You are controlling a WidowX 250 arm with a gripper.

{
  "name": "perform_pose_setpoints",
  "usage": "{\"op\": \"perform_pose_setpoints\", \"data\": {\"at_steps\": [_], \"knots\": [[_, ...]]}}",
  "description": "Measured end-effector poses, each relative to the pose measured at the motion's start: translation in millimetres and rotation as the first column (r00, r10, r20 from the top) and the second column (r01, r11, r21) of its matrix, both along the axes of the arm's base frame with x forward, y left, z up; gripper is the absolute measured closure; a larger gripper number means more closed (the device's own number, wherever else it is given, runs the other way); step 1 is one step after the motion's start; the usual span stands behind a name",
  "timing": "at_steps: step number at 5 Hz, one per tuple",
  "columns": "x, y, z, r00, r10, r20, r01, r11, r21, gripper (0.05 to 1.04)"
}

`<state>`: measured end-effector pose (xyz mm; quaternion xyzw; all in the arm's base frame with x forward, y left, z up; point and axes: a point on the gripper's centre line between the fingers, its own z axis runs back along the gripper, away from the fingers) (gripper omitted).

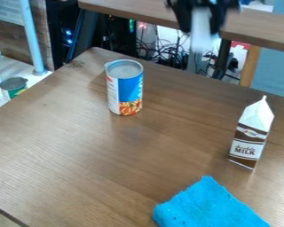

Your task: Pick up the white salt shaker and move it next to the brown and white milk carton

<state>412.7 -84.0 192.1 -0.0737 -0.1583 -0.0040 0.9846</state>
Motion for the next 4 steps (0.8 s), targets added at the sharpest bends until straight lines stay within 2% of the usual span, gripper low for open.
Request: {"op": "perform_pose_setpoints", "data": {"at_steps": [1,2,3,4], "knots": [[12,-35,-45.8,0.993,-0.099,-0.069,0.100,0.995,0.015,0.417],[15,-48,-75.4,0.980,-0.163,-0.113,0.168,0.985,0.042,0.417],[14,-41,-91.7,0.976,-0.186,-0.116,0.197,0.976,0.092,0.417],[8,-35,-109.0,0.970,-0.205,-0.134,0.226,0.960,0.164,0.417]]}}
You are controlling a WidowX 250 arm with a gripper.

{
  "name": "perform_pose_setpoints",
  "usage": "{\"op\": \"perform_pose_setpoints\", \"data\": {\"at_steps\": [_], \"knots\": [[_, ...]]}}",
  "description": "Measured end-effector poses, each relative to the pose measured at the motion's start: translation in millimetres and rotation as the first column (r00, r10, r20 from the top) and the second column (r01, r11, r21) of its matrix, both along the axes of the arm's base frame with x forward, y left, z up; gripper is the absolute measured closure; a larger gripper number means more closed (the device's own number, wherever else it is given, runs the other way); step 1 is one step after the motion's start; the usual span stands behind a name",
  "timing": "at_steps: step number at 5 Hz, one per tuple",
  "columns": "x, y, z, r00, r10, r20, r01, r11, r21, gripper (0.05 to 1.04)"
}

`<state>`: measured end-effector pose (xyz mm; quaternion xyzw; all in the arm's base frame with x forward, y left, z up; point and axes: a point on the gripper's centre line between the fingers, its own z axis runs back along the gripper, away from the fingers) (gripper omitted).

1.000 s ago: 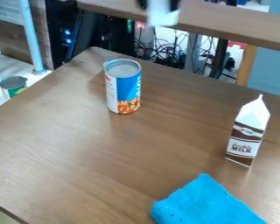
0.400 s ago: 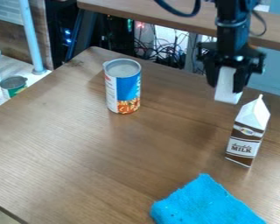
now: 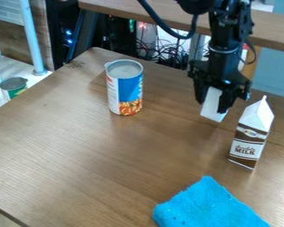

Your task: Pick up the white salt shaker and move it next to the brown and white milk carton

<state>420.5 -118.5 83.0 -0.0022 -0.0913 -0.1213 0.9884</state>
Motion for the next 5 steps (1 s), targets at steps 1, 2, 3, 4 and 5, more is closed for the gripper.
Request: {"op": "perform_pose_setpoints", "data": {"at_steps": [1,2,3,4,5], "knots": [[-8,7,-13.6,1.000,-0.009,-0.015,0.010,0.998,0.055,0.417],[-16,12,-15.3,1.000,0.003,-0.002,-0.003,0.999,0.045,0.341],[-20,22,-22.6,0.999,0.029,-0.017,-0.028,0.998,0.047,0.110],[-23,22,-12.9,0.999,0.037,0.011,-0.037,0.999,0.023,0.081],[-26,18,18.3,0.996,0.049,0.075,-0.047,0.999,-0.026,0.083]]}}
